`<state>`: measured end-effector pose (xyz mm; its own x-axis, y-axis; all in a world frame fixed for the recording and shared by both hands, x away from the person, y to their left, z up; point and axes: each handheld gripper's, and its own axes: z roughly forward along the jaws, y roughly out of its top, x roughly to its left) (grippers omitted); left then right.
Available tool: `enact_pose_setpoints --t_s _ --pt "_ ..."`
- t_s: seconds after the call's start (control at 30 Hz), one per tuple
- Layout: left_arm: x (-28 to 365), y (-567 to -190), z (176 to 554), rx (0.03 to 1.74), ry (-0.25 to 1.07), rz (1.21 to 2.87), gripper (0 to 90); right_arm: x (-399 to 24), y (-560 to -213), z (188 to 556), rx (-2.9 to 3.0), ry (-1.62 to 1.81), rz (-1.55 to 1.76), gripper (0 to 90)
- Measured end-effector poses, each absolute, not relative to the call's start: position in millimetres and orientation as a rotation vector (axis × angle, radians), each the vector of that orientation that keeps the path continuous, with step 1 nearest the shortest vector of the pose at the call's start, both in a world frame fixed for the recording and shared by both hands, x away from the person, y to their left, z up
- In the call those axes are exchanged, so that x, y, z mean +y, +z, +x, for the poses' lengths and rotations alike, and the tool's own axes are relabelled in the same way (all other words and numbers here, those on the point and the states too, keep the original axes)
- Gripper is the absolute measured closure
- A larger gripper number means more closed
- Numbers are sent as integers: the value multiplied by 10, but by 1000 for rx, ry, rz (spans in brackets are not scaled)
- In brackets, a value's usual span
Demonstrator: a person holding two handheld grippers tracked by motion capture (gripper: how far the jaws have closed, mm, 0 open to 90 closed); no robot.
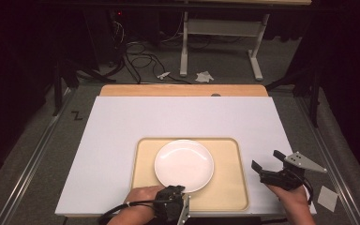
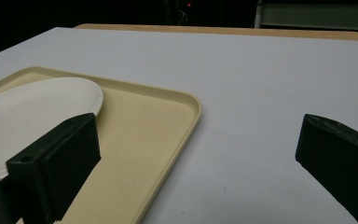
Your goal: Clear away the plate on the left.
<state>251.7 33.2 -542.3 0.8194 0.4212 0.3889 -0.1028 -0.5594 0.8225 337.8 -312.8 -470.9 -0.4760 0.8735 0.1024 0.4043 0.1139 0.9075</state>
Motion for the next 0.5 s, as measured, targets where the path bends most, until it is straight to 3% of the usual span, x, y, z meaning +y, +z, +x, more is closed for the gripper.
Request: enact_pose_setpoints --t_s 0.5 --pt "334 -5419 2492 247 665 2065 723 -3131 -4718 3383 1936 1335 1241 5"
